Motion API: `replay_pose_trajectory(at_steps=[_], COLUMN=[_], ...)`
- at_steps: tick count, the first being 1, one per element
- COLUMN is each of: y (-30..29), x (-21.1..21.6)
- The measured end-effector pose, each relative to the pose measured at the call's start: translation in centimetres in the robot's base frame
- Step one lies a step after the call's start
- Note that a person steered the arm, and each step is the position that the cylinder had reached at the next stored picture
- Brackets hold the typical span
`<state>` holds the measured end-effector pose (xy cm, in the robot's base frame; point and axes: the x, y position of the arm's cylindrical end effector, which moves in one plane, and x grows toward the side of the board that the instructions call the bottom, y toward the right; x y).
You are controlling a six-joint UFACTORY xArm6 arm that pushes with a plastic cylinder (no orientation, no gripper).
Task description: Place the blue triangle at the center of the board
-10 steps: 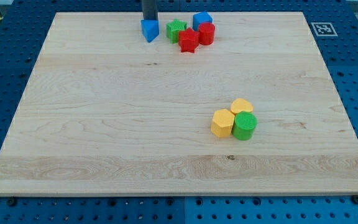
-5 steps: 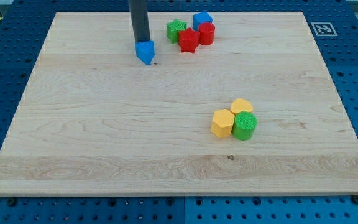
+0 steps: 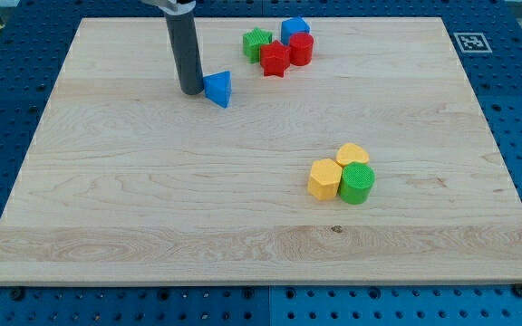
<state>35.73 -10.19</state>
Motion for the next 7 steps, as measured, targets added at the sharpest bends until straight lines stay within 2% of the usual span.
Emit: replay_pose_trajectory(at_steps=[2,3,4,5,7], y=[1.7,1.5,0.8,2.9,7.5], x=[2.4,2.4,0.5,-0.6,1.6])
